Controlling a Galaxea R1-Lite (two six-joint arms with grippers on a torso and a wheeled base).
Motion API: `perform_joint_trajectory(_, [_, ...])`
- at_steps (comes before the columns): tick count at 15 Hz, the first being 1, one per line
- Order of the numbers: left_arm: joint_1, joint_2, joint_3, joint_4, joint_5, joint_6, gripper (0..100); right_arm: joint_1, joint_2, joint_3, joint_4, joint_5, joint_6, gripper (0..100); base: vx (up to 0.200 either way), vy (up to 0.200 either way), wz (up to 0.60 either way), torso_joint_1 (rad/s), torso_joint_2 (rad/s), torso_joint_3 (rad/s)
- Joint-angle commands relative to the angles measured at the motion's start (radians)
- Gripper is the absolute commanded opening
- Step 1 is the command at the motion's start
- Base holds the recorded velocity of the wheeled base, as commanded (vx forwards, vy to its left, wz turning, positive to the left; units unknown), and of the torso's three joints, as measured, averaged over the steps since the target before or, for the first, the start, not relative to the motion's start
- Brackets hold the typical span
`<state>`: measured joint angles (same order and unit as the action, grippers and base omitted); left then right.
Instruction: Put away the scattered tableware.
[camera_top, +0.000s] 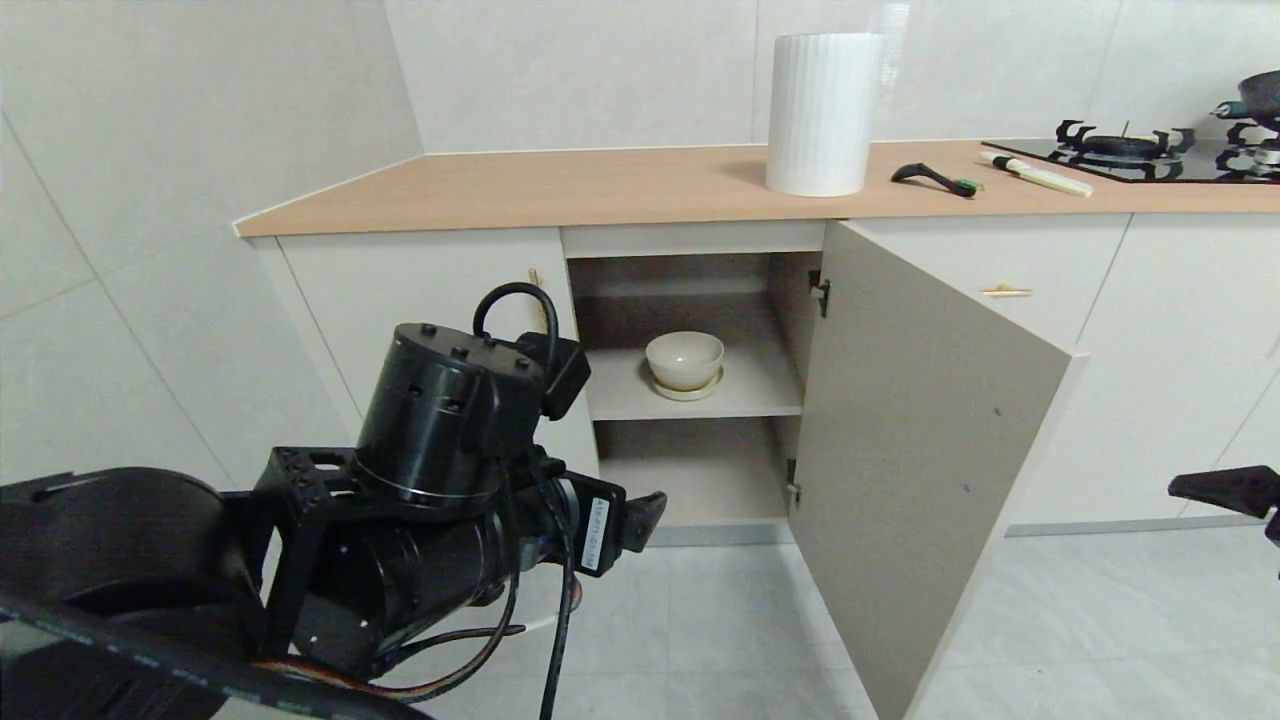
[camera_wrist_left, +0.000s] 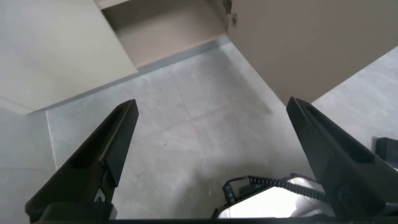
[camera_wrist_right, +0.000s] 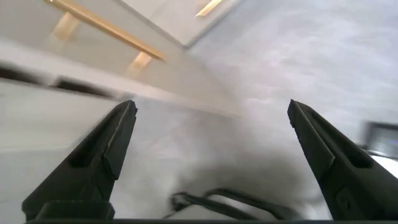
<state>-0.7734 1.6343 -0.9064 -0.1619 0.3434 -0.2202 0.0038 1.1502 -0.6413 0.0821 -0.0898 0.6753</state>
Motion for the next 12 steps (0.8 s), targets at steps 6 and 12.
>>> perform_joint_trajectory(6, [0.0, -0.037, 0.0, -0.001, 0.0, 0.012, 100, -0.033, 0.508, -0.201, -0.234, 0.008, 0.026, 100, 0.0, 0.0, 0.0, 0.0, 0.0, 0.0])
perform_joint_trajectory(12, [0.0, -0.044, 0.0, -0.001, 0.0, 0.013, 100, -0.001, 0.588, -0.273, -0.265, 0.019, 0.023, 100, 0.0, 0.0, 0.0, 0.0, 0.0, 0.0])
